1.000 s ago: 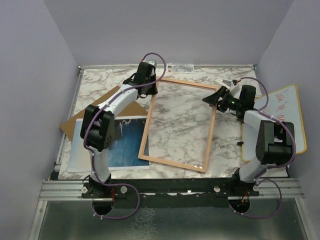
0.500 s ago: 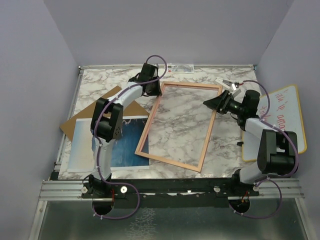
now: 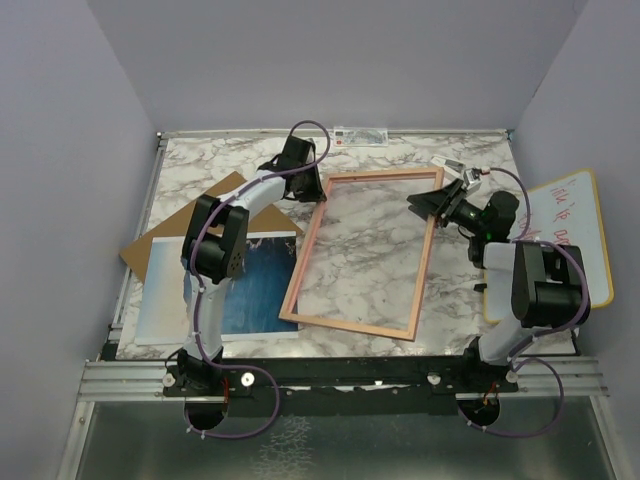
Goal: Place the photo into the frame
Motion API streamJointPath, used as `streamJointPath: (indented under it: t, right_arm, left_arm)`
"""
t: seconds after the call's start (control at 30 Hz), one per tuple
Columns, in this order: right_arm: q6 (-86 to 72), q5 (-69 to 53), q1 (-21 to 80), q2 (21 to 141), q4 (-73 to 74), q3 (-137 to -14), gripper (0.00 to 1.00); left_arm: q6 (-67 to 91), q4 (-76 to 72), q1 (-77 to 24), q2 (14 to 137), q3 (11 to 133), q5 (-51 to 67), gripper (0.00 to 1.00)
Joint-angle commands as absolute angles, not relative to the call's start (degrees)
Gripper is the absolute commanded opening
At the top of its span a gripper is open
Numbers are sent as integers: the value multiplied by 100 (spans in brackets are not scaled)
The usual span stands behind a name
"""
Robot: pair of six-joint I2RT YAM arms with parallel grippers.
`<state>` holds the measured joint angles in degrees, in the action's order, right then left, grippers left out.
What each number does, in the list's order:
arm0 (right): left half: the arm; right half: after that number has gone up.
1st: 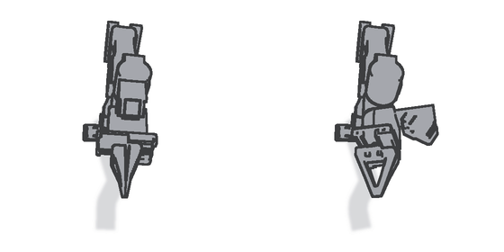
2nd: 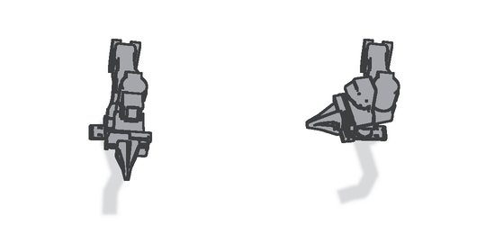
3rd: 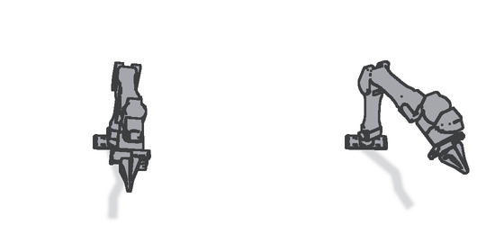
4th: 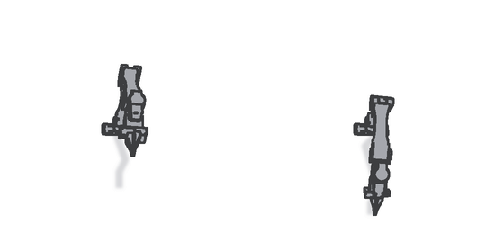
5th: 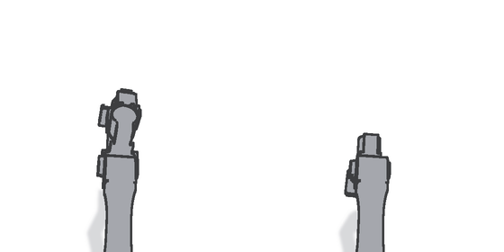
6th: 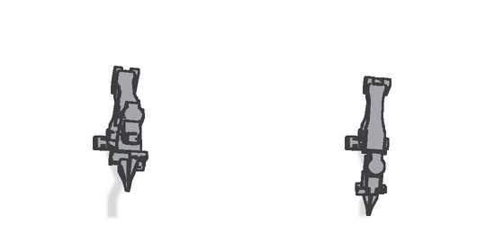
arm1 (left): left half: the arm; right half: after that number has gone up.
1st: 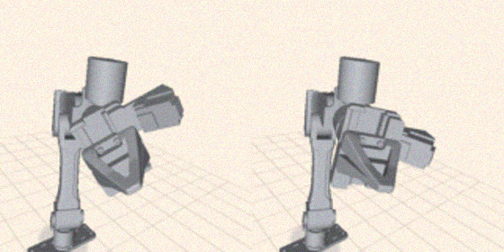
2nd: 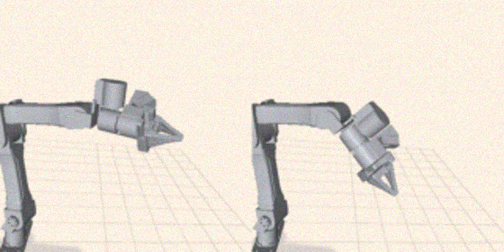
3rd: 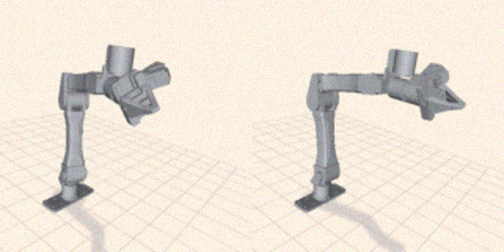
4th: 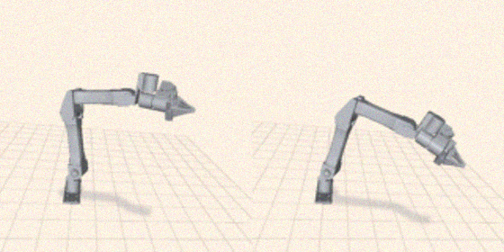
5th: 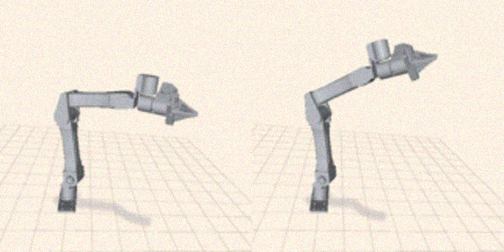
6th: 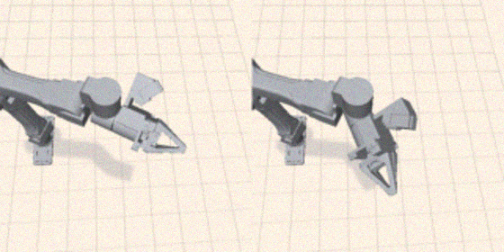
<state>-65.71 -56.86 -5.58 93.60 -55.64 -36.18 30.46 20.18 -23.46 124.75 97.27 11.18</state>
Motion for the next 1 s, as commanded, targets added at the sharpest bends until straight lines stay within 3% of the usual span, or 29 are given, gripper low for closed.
streamJointPath:
  t: [0.0,0.2,0.57,0.7,0.9,0.93,0.97]
  right_arm:
    - [-7915,-6245,-473,9571,-7430,-3430,64]
    - [-8112,-6407,-467,9604,-7475,-3380,73]
    - [-8641,-6268,-467,9868,-8147,-3457,49]
    - [-8308,-6172,-469,9747,-7584,-3499,44]
    - [-7686,-6054,-470,9479,-6664,-3577,40]
    - [-7682,-6038,-467,9469,-6647,-3574,40]
    - [-7688,-6018,-469,9466,-6645,-3570,39]
  left_arm:
    - [3369,1771,-2409,12579,9595,1139,1]
    - [3466,1665,-2408,12627,9445,1146,18]
    - [3534,1557,-2384,12627,9299,1266,46]
    - [3495,1567,-2334,12521,9299,1211,58]
    - [3223,1755,-2320,12211,9360,868,86]
    - [3169,1798,-2320,12156,9384,815,96]
    - [3120,1834,-2320,12075,9406,772,99]
